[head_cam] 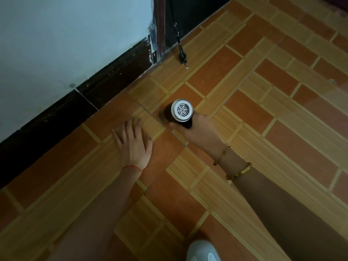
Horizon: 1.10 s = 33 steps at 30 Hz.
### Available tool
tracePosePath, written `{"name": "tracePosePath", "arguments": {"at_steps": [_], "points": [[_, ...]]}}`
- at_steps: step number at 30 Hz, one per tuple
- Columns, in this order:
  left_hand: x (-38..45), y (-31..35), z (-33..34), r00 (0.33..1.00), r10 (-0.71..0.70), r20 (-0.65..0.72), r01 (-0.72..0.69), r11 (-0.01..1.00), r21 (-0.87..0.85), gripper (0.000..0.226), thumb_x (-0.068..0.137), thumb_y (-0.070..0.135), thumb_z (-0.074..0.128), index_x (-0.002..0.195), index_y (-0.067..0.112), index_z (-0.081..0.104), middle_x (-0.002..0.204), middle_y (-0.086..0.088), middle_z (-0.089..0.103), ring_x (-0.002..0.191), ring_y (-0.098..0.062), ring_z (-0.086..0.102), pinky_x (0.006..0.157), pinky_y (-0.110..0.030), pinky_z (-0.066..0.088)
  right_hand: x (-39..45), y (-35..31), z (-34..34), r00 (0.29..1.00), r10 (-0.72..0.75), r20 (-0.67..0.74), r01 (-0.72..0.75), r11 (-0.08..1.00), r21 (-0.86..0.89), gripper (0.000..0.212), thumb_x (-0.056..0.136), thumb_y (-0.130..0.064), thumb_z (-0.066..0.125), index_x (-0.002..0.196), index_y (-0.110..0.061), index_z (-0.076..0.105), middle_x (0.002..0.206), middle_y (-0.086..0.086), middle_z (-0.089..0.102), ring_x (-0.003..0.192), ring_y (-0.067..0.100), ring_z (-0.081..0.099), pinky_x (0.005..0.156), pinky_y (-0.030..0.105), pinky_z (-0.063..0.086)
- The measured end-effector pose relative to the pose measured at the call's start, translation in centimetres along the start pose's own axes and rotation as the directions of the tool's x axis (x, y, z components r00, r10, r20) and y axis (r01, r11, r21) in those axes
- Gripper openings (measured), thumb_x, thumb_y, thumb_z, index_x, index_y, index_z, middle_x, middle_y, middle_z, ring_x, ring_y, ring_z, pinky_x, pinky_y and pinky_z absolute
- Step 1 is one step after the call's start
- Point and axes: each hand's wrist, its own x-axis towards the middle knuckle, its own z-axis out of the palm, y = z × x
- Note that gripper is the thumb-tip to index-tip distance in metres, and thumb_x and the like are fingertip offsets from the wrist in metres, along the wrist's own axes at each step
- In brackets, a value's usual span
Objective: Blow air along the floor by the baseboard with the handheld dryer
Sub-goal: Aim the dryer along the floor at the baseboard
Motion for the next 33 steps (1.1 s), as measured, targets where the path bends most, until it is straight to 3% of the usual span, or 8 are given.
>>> {"name": "tracePosePath", "arguments": {"at_steps": [4,8,11,15,23,26,30,33], "points": [[0.0,-0.2,0.4,1.0,0.002,0.003,-0.002,1.0,0.015,0.063,0.091,0.042,0.035,0.148,0.014,0.038,0.154,-0.015,0.036,0.144,-0.037,0.031,0.118,-0.067,0.016,3.3,-0.6,-0.1,0.999,0.032,-0.043,-0.032,0.999,0.005,0.047,0.085,-0.06,0.059,0.084,-0.013,0.055,0.068,0.0,0.056,0.065,0.021,0.059,0.052,0.032,0.042],[0.1,-0.3,0.6,1.0,-0.008,0.003,0.007,0.999,0.041,0.062,0.093,0.043,0.035,0.149,0.015,0.038,0.155,-0.014,0.037,0.144,-0.035,0.032,0.118,-0.066,0.017,6.7,-1.3,-0.6,0.994,0.033,-0.101,-0.033,0.999,0.003,0.052,0.084,-0.06,0.06,0.099,-0.01,0.058,0.08,0.005,0.061,0.073,0.024,0.06,0.055,0.033,0.042],[0.1,-0.4,0.7,1.0,-0.007,0.007,0.006,0.999,0.045,0.062,0.094,0.043,0.034,0.149,0.016,0.037,0.156,-0.012,0.036,0.145,-0.034,0.031,0.119,-0.066,0.016,8.6,-2.0,-0.2,0.995,-0.006,-0.099,0.004,1.0,-0.015,0.051,0.085,-0.061,0.059,0.099,-0.011,0.057,0.073,-0.001,0.053,0.07,0.021,0.056,0.051,0.028,0.037],[0.1,-0.4,0.8,1.0,-0.003,0.008,0.002,0.999,0.054,0.061,0.096,0.043,0.033,0.15,0.016,0.036,0.158,-0.011,0.034,0.147,-0.033,0.028,0.119,-0.065,0.015,10.3,-2.6,0.5,0.995,-0.079,-0.056,0.078,0.997,-0.019,0.059,0.084,-0.062,0.06,0.111,-0.01,0.057,0.085,-0.001,0.057,0.079,0.02,0.06,0.061,0.033,0.046],[0.2,-0.4,0.4,1.0,-0.005,0.027,0.002,0.994,0.11,0.063,0.095,0.044,0.034,0.15,0.015,0.038,0.156,-0.012,0.036,0.145,-0.034,0.03,0.118,-0.065,0.019,14.1,-4.5,0.4,0.977,0.014,-0.212,-0.012,1.0,0.009,0.061,0.084,-0.057,0.062,0.122,-0.009,0.056,0.112,0.012,0.067,0.103,0.033,0.063,0.075,0.037,0.051],[0.2,-0.2,0.2,0.999,-0.015,0.034,0.011,0.995,0.097,0.062,0.095,0.044,0.034,0.15,0.015,0.039,0.156,-0.012,0.037,0.146,-0.033,0.031,0.118,-0.065,0.019,14.5,-5.4,0.8,0.987,-0.014,-0.158,0.015,1.0,0.003,0.06,0.084,-0.058,0.061,0.123,-0.012,0.058,0.11,0.01,0.067,0.1,0.03,0.064,0.073,0.036,0.051],[0.2,-0.3,0.2,1.0,-0.014,0.025,0.012,0.996,0.087,0.063,0.094,0.043,0.038,0.15,0.015,0.038,0.157,-0.012,0.037,0.146,-0.033,0.032,0.119,-0.064,0.018,13.1,-6.4,2.2,0.987,-0.15,-0.053,0.15,0.989,-0.011,0.057,0.083,-0.06,0.061,0.112,-0.012,0.061,0.088,0.001,0.064,0.085,0.022,0.063,0.061,0.03,0.042],[0.2,-0.3,0.1,1.0,-0.015,0.023,0.013,0.996,0.089,0.063,0.094,0.044,0.04,0.151,0.016,0.037,0.157,-0.011,0.037,0.145,-0.033,0.032,0.119,-0.063,0.017,12.3,-7.1,3.0,0.966,-0.259,-0.022,0.259,0.966,-0.007,0.055,0.084,-0.058,0.062,0.117,-0.014,0.06,0.098,0.003,0.07,0.09,0.023,0.065,0.065,0.033,0.047]]}}
